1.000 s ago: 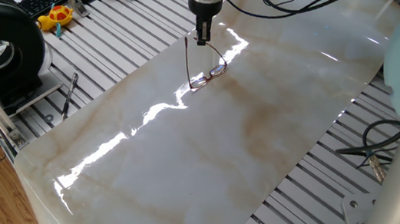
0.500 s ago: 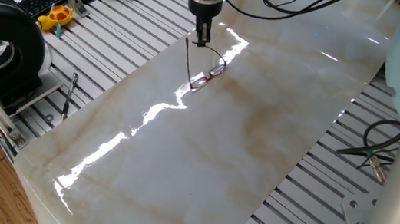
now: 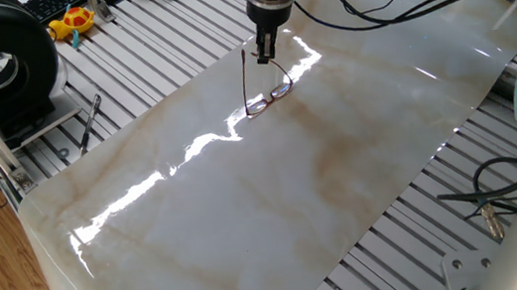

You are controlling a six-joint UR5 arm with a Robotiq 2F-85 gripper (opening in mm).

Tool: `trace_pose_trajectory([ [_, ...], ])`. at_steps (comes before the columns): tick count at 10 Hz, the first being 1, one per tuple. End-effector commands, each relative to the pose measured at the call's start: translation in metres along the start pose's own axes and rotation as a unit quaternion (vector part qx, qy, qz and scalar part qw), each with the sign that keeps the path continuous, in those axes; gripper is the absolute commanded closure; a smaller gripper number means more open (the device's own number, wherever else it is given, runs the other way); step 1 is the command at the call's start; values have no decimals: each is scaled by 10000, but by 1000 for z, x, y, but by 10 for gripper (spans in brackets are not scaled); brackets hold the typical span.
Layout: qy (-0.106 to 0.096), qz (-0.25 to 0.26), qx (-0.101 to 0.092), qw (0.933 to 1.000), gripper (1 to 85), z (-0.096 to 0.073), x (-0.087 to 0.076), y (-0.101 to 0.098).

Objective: Unfold the leg of the glasses (with one hand)

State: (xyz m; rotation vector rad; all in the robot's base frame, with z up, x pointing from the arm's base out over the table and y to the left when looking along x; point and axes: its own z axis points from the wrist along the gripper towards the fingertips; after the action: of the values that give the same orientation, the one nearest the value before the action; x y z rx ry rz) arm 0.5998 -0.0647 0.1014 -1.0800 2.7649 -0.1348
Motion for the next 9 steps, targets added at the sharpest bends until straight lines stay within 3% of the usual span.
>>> trace_pose_trajectory([
  [1, -130, 70, -3, 9999, 843, 9, -8, 5],
  [4, -157, 50, 2, 9999, 843, 17, -14, 4],
  [9, -126, -142, 80, 9998, 843, 6, -13, -25],
])
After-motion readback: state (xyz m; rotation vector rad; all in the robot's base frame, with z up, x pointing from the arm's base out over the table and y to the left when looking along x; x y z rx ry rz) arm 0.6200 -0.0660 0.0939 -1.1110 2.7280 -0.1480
